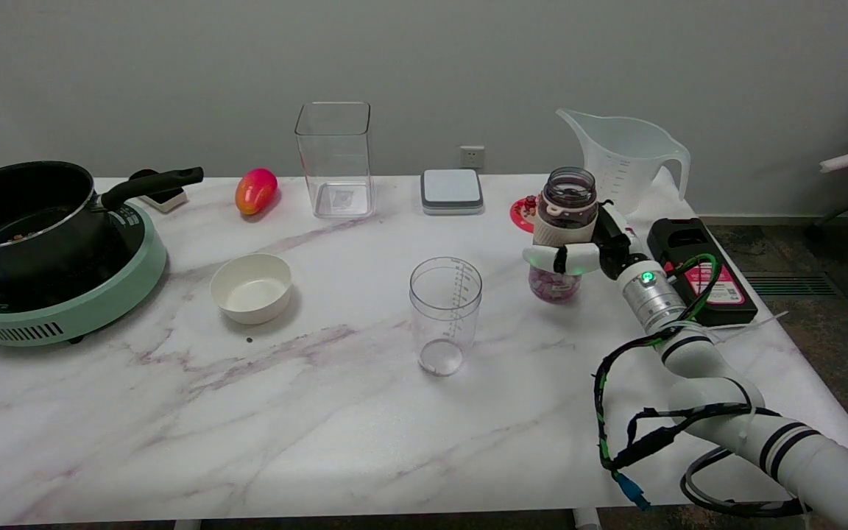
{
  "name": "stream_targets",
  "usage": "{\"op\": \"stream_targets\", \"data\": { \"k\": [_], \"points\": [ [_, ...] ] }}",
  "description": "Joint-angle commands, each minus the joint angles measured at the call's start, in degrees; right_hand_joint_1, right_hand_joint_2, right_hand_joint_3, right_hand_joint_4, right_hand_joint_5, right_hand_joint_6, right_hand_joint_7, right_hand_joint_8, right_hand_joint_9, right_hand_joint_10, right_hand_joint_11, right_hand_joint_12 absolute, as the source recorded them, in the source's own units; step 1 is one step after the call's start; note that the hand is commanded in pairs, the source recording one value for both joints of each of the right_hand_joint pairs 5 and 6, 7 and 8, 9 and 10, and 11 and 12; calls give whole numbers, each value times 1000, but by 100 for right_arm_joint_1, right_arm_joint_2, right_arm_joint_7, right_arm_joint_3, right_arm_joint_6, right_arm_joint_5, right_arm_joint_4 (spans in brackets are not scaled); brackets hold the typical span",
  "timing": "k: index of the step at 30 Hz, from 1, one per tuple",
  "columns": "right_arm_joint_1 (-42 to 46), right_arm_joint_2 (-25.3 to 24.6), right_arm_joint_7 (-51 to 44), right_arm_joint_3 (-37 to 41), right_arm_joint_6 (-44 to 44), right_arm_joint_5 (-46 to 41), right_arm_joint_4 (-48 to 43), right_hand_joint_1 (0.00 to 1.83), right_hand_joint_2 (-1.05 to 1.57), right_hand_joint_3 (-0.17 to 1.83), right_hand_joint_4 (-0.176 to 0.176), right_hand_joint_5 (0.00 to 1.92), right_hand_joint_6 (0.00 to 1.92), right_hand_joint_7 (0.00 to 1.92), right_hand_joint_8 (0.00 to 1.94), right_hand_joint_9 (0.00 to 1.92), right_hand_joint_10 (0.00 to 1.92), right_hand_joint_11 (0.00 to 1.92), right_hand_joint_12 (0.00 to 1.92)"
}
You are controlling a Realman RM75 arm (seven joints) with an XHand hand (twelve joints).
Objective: Pick up the black bottle.
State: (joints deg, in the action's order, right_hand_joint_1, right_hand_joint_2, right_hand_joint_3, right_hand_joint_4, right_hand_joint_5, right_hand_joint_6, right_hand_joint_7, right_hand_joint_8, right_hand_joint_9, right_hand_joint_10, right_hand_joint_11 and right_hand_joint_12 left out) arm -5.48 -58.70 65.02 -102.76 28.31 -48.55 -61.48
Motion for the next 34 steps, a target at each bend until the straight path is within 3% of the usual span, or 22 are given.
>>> {"op": "stream_targets", "data": {
  "k": [1,12,18,26,34],
  "points": [
    [-88,-183,697,-58,720,81,746,1413,413,536,0,583,583,980,980,949,949,769,769],
    [-9,-192,683,30,1369,137,451,1454,513,849,0,957,957,1220,1220,1153,1153,939,939],
    [167,-120,659,214,1265,137,-299,1441,649,812,0,1184,1184,1377,1377,1247,1247,1064,1064],
    [223,175,595,389,1193,415,-1074,1439,757,721,0,1301,1301,1425,1425,1290,1290,1113,1113],
    [543,304,-493,869,953,1352,-1667,1436,842,650,0,1360,1360,1451,1451,1305,1305,1139,1139]
  ]
}}
